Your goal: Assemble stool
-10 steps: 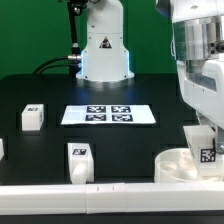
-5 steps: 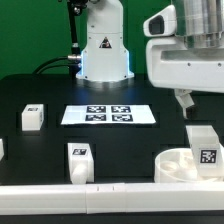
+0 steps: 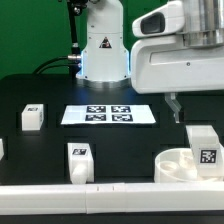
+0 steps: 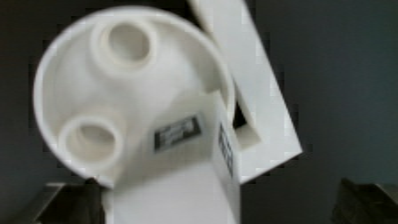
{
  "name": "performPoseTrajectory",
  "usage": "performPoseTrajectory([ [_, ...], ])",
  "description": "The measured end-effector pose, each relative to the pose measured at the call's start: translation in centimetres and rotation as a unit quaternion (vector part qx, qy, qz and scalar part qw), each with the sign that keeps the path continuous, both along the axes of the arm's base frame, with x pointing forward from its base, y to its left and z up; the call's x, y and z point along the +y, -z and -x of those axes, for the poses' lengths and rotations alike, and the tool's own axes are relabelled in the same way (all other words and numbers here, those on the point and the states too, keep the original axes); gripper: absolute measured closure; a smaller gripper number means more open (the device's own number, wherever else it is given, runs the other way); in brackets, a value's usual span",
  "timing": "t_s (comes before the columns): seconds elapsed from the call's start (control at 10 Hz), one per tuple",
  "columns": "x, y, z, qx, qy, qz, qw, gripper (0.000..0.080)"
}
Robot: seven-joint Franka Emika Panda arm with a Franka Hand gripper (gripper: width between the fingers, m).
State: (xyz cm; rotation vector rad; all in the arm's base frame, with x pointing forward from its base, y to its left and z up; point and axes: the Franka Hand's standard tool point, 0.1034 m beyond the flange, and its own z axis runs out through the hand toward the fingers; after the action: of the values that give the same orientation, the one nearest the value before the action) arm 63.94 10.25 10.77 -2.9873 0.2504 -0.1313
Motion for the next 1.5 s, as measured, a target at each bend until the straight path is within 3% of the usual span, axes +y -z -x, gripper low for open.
performPoseTrajectory([
  [0.2,0.5,0.9,0.4,0.0,-0.124,0.012,0.992,0.015],
  [0.6,-0.2,1.0,0.3,-0.016,-0.249,0.033,0.968,0.015],
  [0.7,-0.4,0.9,0.0,-0.025,-0.351,0.056,0.934,0.015],
  [0.9,0.6,2.3,0.5,-0.024,-0.478,0.078,0.874,0.015],
  [1.1,0.3,3.3,0.7,-0.027,-0.528,0.087,0.845,0.015],
  [1.3,-0.3,3.6,0.6,-0.025,-0.541,0.089,0.836,0.015],
  [1.4,-0.3,3.6,0.6,-0.025,-0.538,0.089,0.838,0.0284],
  [1.5,-0.3,3.6,0.6,-0.024,-0.531,0.088,0.843,0.0284],
])
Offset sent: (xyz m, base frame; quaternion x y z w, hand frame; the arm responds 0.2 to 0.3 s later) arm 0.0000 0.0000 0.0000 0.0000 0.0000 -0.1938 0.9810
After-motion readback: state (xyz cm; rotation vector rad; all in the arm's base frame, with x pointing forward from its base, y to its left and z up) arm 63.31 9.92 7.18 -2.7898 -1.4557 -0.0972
